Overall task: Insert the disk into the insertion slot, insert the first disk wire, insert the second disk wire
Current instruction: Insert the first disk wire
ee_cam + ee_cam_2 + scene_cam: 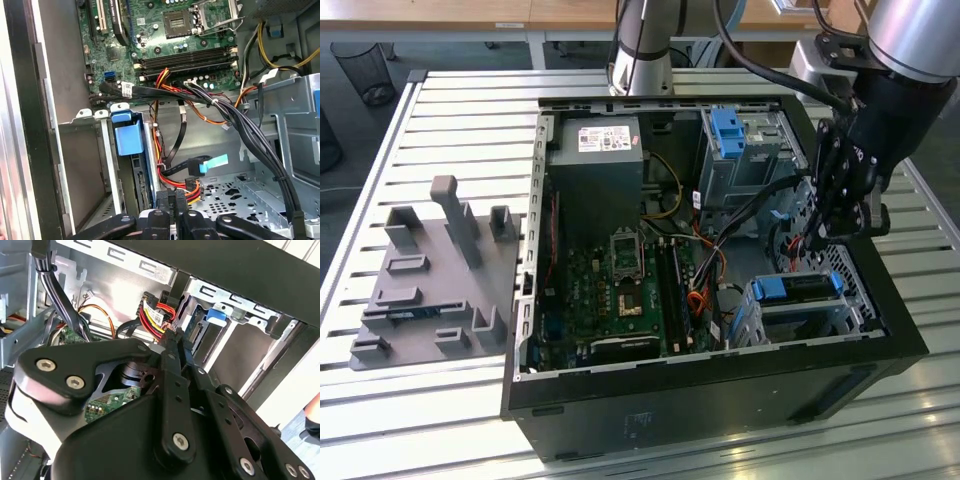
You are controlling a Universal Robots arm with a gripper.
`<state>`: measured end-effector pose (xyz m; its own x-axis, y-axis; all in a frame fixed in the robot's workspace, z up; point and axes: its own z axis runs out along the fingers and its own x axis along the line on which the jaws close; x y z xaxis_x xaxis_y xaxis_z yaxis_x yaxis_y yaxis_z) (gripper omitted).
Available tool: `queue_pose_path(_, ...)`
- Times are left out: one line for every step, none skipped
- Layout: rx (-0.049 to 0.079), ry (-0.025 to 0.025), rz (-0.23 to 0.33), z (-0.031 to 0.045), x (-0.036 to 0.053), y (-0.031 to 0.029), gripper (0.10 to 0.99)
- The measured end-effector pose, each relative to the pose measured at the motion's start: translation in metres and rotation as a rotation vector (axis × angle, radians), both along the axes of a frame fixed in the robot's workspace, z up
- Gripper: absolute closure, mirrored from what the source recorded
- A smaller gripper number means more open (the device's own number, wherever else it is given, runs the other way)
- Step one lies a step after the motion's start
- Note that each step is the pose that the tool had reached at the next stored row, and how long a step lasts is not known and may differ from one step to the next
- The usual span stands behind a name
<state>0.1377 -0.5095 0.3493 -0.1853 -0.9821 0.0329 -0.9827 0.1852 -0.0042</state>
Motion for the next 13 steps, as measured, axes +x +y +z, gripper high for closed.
queue_pose_path(0.0, 0.0, -0.002, 0.0, 0.0, 0.0, 0.922)
queue_pose_path(0.0, 0.0001, -0.001, 0.0, 0.0001, 0.0, 0.922)
queue_pose_path(0.0, 0.0, 0.013, 0.0, 0.0001, 0.0, 0.922)
queue_pose_path(0.0, 0.0001, 0.032, 0.0, 0.0001, 0.0, 0.922)
queue_pose_path(0.0, 0.0, 0.049, 0.0, 0.0002, 0.0001, 0.922)
queue_pose_path(0.0, 0.0, 0.068, -0.0001, 0.0001, 0.0001, 0.922)
queue_pose_path(0.0, 0.0, 0.085, -0.0001, 0.0001, 0.0001, 0.922)
queue_pose_path(0.0, 0.0, 0.105, -0.0002, 0.0001, 0.0001, 0.922)
queue_pose_path(0.0, 0.0, 0.123, -0.0002, 0.0001, 0.0001, 0.922)
queue_pose_path(0.0, 0.0, 0.136, -0.0002, 0.0001, 0.0, 0.922)
queue_pose_path(0.0, 0.0, 0.143, -0.0003, 0.0001, -0.0005, 0.922)
queue_pose_path(0.0, 0.0, 0.144, -0.0003, 0.0001, -0.0016, 0.922)
queue_pose_path(0.001, -0.0001, 0.145, -0.0004, 0.0001, -0.0033, 0.922)
